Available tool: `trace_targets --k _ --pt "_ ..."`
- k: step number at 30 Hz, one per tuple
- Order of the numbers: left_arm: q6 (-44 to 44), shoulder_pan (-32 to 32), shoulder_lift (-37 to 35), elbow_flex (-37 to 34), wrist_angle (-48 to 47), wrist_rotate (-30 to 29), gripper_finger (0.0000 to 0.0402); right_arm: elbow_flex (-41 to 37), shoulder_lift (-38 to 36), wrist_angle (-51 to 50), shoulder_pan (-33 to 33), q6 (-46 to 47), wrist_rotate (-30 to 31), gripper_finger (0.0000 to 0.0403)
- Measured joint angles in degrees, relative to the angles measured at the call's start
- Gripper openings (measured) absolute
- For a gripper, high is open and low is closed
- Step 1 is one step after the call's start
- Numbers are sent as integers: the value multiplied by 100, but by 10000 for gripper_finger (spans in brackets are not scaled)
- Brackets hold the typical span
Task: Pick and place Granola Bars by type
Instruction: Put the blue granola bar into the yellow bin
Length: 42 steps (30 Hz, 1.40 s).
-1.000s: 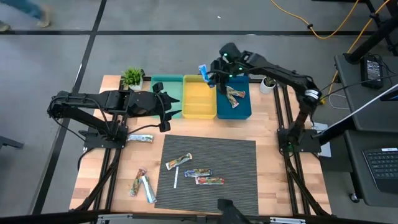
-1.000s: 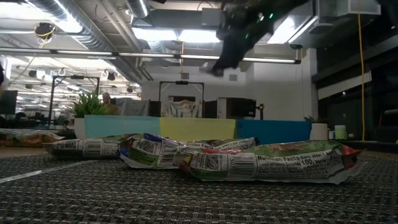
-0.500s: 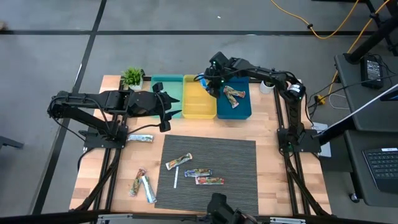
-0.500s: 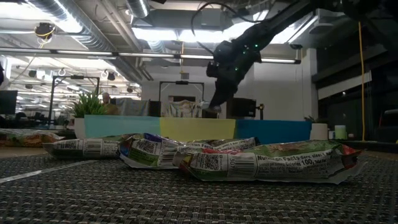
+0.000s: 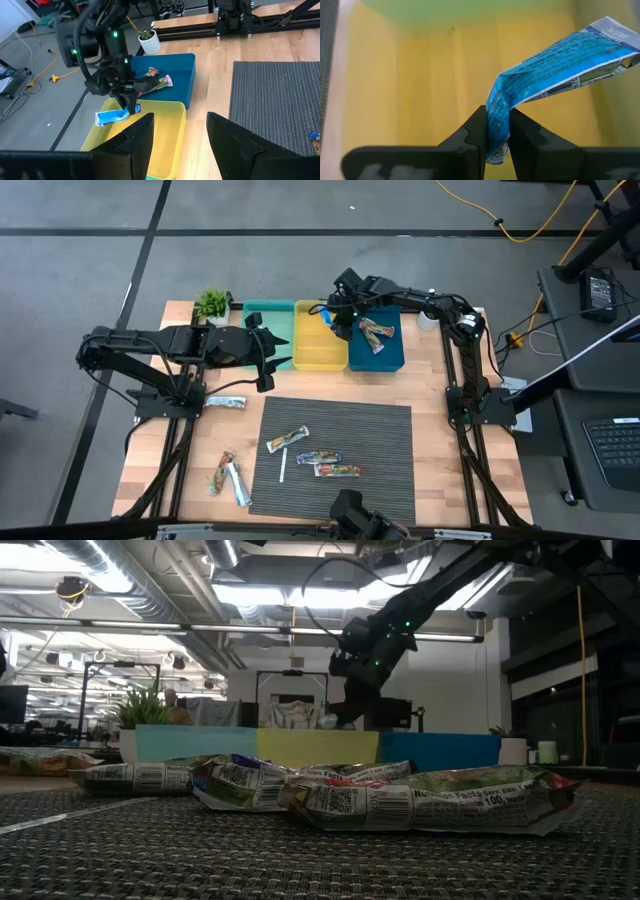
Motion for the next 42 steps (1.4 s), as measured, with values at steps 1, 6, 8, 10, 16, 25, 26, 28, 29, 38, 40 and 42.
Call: trace_targets --k 1,6,8,10,16,25,26,28,29,38,40,42 --pt "0 2 0 0 0 0 175 0 42 0 0 0 17 67" --pt "-1 2 0 0 0 0 175 0 85 7 0 0 20 67" --pt "0 2 0 0 0 0 175 -1 85 7 0 0 18 67" --pt "0 2 0 0 0 0 175 0 85 4 0 13 22 67" --pt "-1 2 0 0 -2 0 175 0 85 -31 0 9 156 67" --pt "-2 2 0 0 -7 10 175 0 85 -46 0 20 153 67" --pt "-2 0 0 0 -9 27 175 0 85 -51 0 20 153 67" --pt "-2 0 0 0 -13 37 175 -1 85 -93 0 20 156 67" --pt "-2 0 0 0 -21 39 175 0 85 -112 0 23 186 67" --pt "-2 0 0 0 -52 44 175 0 85 -119 2 39 339 67" --pt "-2 0 0 0 -52 46 175 0 85 -122 0 39 339 67" --pt "-2 0 0 0 -50 46 175 0 85 -125 2 41 339 67"
